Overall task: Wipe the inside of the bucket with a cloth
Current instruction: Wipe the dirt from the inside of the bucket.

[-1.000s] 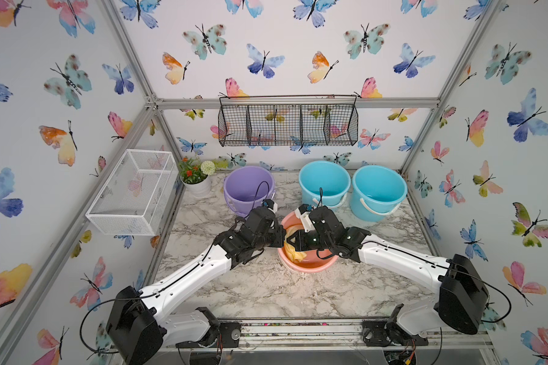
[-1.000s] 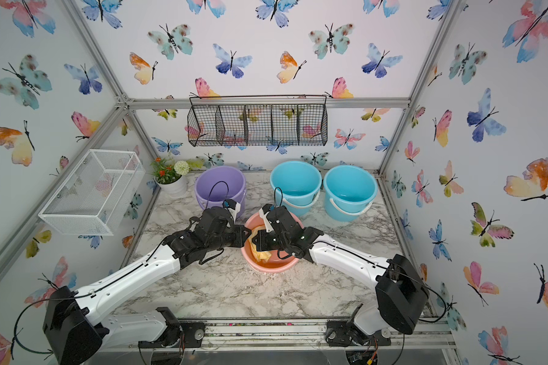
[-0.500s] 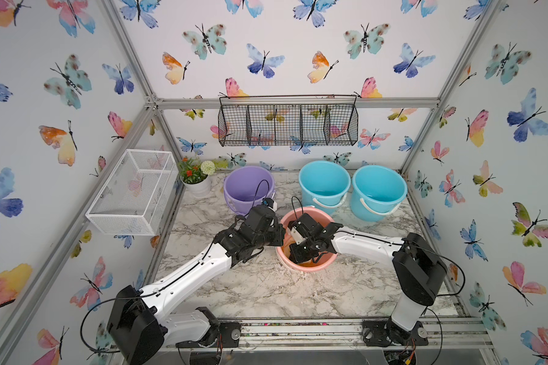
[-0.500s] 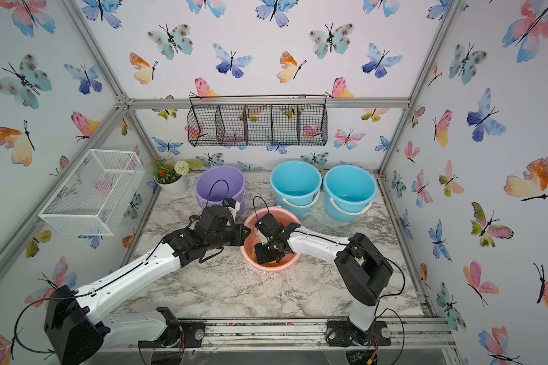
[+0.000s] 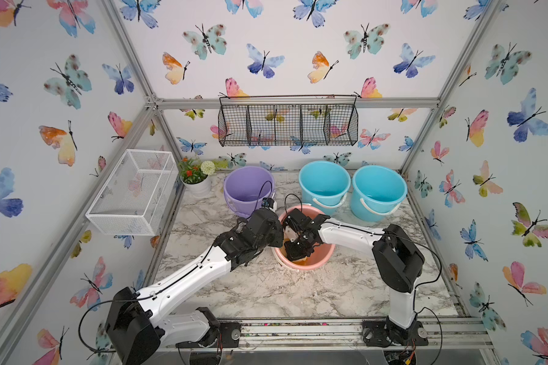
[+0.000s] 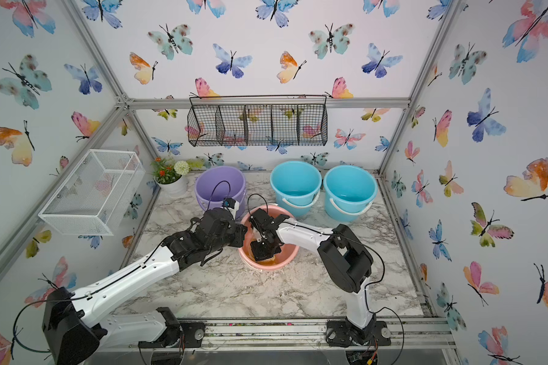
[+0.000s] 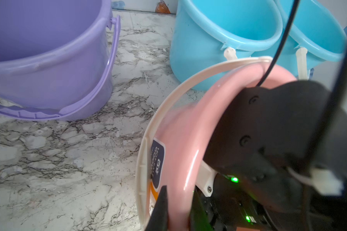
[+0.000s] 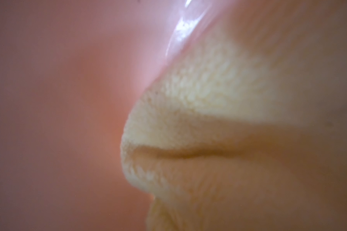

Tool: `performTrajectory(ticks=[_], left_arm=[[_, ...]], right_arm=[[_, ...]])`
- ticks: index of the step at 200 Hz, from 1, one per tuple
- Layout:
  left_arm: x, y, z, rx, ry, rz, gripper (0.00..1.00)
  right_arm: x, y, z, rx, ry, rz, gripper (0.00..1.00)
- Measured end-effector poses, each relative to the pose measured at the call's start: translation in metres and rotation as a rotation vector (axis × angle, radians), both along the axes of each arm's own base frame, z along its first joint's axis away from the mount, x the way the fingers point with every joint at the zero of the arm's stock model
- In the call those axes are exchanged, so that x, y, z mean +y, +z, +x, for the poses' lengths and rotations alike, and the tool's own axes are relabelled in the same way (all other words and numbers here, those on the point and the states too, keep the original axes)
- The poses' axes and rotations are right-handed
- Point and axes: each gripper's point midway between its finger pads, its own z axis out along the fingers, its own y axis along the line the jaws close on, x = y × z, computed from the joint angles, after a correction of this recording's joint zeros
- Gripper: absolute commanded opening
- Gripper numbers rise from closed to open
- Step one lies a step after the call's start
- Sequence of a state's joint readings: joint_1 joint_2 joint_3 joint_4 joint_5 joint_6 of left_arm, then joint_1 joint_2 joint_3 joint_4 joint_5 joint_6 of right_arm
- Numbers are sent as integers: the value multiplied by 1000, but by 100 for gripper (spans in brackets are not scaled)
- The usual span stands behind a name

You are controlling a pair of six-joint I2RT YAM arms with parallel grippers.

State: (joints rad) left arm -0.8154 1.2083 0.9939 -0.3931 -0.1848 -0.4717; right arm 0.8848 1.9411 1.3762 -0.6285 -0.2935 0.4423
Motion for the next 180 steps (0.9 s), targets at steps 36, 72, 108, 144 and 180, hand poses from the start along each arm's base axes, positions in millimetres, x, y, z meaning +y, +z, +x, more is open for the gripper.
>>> performTrajectory(ticks=[36,72,108,144,180], left_arm=[[2,7,2,-77,18,71,0],[-2,15,0,-171,-11,151,0],[-4,18,0,-210,-23,184,0],[-4,11,-2,-208,-35,201,0],[-4,11,-2,-210,-35,200,0]], right_arm=[[2,16,-3,-5,15,34,2],[1,68,-22,11,34,152,2],[-11,102,-44,31,43,225,2],[-21,118,-55,30,35,248,2],[-32,109,-64,56,26,219,2]])
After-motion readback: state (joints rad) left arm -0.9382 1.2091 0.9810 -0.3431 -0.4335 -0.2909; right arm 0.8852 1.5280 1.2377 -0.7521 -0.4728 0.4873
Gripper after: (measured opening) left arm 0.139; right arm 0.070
